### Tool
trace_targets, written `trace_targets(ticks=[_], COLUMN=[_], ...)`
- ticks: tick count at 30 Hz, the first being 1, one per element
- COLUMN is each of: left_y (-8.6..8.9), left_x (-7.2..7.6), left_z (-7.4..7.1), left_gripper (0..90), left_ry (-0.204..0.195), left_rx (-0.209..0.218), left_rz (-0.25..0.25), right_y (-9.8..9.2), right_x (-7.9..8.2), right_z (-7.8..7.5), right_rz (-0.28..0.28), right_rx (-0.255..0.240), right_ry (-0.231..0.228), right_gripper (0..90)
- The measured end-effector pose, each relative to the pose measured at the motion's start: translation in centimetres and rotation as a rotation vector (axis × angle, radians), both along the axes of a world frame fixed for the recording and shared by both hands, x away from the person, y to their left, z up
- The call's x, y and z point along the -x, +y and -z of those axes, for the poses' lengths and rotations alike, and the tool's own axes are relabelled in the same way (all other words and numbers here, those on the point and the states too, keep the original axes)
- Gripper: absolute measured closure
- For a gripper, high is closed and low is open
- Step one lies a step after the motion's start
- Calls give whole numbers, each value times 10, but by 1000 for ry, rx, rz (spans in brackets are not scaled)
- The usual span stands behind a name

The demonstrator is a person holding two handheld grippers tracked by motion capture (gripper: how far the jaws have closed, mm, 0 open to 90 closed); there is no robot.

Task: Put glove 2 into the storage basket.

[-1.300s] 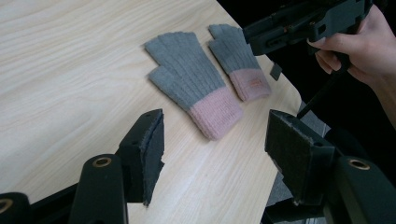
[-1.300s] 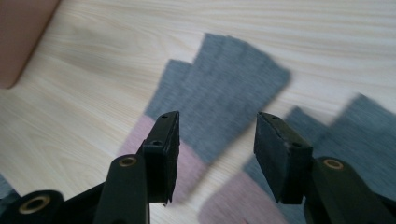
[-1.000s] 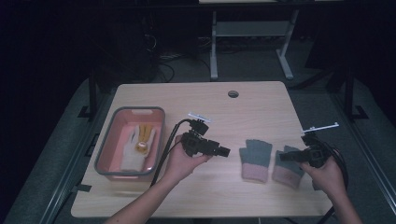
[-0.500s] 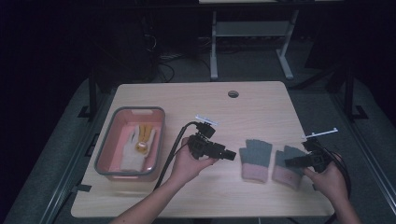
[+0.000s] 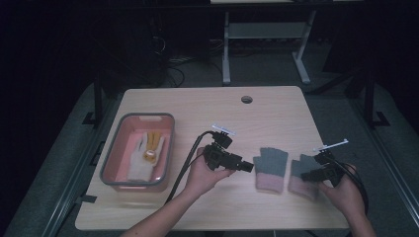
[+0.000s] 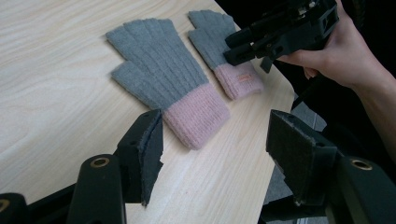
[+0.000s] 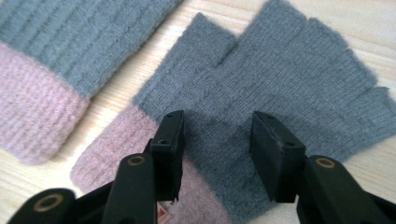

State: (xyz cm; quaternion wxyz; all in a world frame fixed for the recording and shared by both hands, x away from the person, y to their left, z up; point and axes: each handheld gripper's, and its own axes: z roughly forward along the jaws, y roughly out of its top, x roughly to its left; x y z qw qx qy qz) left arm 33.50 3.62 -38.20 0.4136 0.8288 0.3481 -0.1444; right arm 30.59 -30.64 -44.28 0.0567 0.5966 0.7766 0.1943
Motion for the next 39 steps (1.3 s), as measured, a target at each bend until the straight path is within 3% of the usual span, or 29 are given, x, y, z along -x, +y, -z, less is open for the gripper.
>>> trace_targets(ticks=[4, 8, 14, 21, 29, 39], left_y=[1, 3, 3, -3, -8, -5], left_x=[2, 4, 6, 10, 13, 10], left_z=[0, 1, 6, 10, 13, 13], left_gripper=[368, 368, 368, 368, 368, 368], left_ry=[3, 2, -1, 2, 7, 8], left_rx=[24, 30, 39, 44, 43, 43], left_rz=[-4, -5, -6, 5, 10, 2], right_y=[7, 9, 6, 11, 8, 4], right_x=[-1, -1, 0, 0, 1, 2], right_z=[0, 0, 1, 0, 0, -5], right_rz=[-2, 3, 27, 40, 39, 32], right_rx=[56, 77, 66, 91, 53, 11], right_ry=[0, -6, -22, -31, -44, -53], right_gripper=[603, 639, 701, 772, 846, 855])
